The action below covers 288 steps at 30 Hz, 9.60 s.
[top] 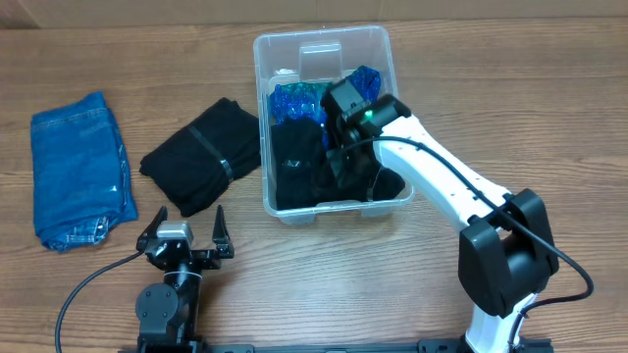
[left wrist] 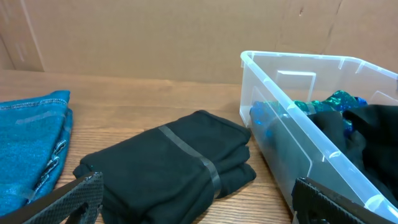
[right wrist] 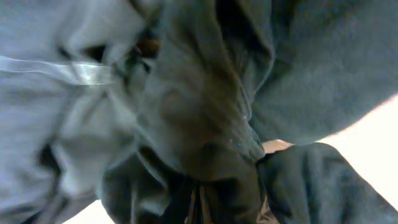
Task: Pack container
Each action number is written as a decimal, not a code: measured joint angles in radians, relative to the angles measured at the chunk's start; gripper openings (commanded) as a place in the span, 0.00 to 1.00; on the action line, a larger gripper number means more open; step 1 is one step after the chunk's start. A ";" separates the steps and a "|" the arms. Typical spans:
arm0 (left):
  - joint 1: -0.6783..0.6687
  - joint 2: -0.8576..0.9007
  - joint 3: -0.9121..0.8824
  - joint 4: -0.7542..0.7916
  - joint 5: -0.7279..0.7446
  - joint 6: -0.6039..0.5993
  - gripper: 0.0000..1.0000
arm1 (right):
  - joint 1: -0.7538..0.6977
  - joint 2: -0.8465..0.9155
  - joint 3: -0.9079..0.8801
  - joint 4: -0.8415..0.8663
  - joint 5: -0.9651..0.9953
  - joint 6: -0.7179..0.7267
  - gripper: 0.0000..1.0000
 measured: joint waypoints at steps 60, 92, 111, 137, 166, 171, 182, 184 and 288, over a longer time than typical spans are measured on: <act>0.000 1.555 1.853 -1.257 -0.065 0.257 1.00 | -0.872 -0.055 0.612 -0.375 0.064 -0.026 1.00; 0.233 2.268 1.890 -1.012 0.206 0.840 1.00 | -0.872 -0.055 0.612 -0.375 0.064 -0.026 1.00; 0.224 2.223 1.733 -0.922 0.285 0.940 0.11 | -0.872 -0.055 0.612 -0.375 0.064 -0.025 1.00; -0.044 1.915 2.364 -1.305 0.140 0.797 0.04 | -0.872 -0.055 0.612 -0.375 0.064 -0.025 1.00; -0.539 2.078 2.384 -1.546 0.258 0.806 0.04 | -0.872 -0.055 0.612 -0.375 0.064 -0.026 1.00; -0.539 2.110 2.384 -1.547 0.277 0.805 0.04 | -0.872 -0.055 0.612 -0.375 0.064 -0.026 1.00; -0.539 2.240 2.384 -1.566 0.278 0.798 0.08 | -0.872 -0.055 0.612 -0.375 0.064 -0.026 1.00; -0.539 2.254 2.384 -1.562 0.271 0.794 0.20 | -0.873 -0.055 0.612 -0.375 0.064 -0.026 1.00; -0.543 1.975 1.418 -0.529 0.164 -0.148 0.04 | -0.872 -0.055 0.612 -0.375 0.064 -0.026 1.00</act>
